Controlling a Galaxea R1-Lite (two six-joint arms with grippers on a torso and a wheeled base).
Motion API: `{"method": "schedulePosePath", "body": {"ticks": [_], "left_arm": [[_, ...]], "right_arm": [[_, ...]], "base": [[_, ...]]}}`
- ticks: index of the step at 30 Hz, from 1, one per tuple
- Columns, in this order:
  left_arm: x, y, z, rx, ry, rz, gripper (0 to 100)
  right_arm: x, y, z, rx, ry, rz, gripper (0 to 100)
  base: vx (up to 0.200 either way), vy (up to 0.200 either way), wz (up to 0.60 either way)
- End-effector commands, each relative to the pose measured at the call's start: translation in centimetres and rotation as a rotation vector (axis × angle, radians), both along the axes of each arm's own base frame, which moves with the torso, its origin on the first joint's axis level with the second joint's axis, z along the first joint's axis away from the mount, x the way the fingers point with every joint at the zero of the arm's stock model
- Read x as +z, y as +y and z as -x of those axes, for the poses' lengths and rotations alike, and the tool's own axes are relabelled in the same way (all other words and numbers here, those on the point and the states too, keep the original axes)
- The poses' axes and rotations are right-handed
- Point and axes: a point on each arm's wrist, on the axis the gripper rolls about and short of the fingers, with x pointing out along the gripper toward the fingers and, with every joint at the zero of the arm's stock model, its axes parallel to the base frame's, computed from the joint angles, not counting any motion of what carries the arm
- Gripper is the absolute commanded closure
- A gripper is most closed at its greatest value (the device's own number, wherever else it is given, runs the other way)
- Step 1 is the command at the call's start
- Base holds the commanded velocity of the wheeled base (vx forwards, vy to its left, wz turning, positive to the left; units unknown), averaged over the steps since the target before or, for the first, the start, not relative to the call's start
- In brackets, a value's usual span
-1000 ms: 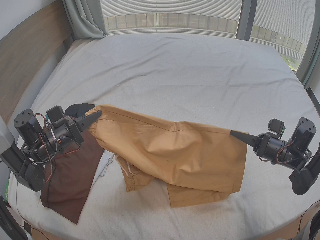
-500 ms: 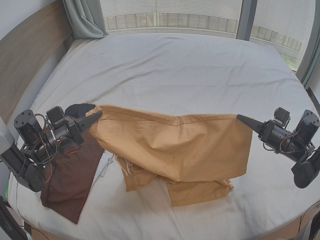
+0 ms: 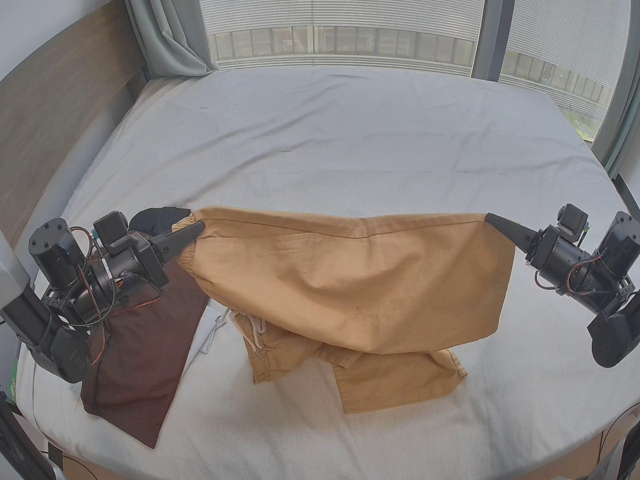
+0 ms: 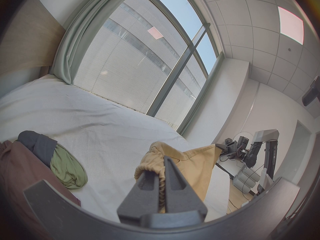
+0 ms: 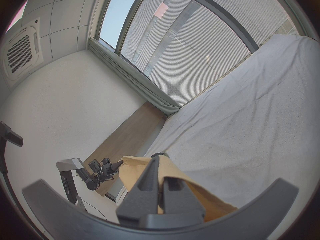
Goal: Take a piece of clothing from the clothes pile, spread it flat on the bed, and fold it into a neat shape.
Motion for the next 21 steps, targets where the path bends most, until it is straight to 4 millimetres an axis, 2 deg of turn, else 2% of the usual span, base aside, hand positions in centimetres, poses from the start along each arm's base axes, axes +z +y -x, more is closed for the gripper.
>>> {"method": "schedulePosePath", "body": {"ticks": [1,9,21], "left_arm": [[0.0,0.1,0.0,0.001,0.006,0.005,100],[0.1,0.1,-0.1,-0.001,0.026,0.031,100],[-0.1,0.3,-0.9,0.044,0.035,0.051,100]], "right_arm": [[0.2,-0.2,-0.1,-0.006,-0.006,-0.006,100],[0.6,-1.4,-0.5,-0.049,-0.018,-0.013,100],[0.5,-1.9,-0.7,-0.066,-0.016,-0.012,100]], "base": [[0.0,0.0,0.0],[0.0,0.0,0.0],[0.0,0.0,0.0]]}}
